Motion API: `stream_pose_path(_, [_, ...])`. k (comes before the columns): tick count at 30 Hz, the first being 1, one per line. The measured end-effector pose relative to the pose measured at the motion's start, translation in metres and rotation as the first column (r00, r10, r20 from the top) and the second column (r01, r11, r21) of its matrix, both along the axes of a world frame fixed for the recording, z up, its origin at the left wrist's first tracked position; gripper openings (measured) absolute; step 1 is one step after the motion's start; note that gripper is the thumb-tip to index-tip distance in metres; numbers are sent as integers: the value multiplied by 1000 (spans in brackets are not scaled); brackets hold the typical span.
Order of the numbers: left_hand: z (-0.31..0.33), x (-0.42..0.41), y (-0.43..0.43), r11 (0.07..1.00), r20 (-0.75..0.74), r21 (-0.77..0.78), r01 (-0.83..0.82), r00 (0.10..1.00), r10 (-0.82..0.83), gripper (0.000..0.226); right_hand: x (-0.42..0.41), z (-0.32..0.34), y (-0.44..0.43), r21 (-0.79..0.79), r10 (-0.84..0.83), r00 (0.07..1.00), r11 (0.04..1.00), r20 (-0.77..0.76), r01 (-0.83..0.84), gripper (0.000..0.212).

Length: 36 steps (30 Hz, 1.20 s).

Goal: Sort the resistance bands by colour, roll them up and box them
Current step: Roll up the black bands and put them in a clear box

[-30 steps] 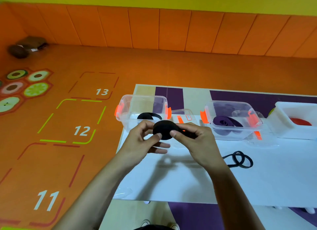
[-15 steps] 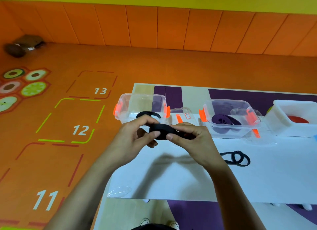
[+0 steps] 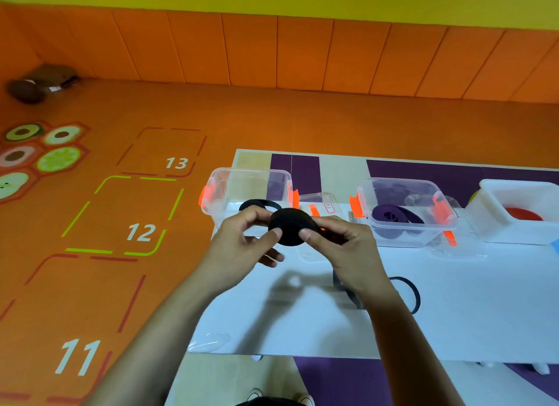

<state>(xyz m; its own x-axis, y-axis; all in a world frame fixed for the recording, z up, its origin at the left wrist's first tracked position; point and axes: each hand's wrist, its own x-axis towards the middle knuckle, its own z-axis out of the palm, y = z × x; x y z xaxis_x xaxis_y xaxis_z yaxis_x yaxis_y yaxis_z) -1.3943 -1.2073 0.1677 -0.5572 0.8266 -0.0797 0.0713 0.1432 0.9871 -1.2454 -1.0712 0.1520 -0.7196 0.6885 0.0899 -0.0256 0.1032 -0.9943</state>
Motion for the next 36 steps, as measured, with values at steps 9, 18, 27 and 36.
stream_pose_path(9, [13,-11,-4,972,-565,-175,159,792,-231,14,-1,-3,1,93,72,995,993,71,-79,21])
stream_pose_path(18, [1,-3,1,984,-20,161,75,997,-72,17,-1,-3,4,-43,32,998,999,-53,-34,23])
stream_pose_path(27, [-17,19,12,961,574,232,-152,819,-9,10,-10,-6,3,-132,9,999,991,-52,-16,19])
stream_pose_path(36, [3,-17,-3,977,-483,-193,90,858,-174,28,-3,1,6,64,111,985,991,135,-120,22])
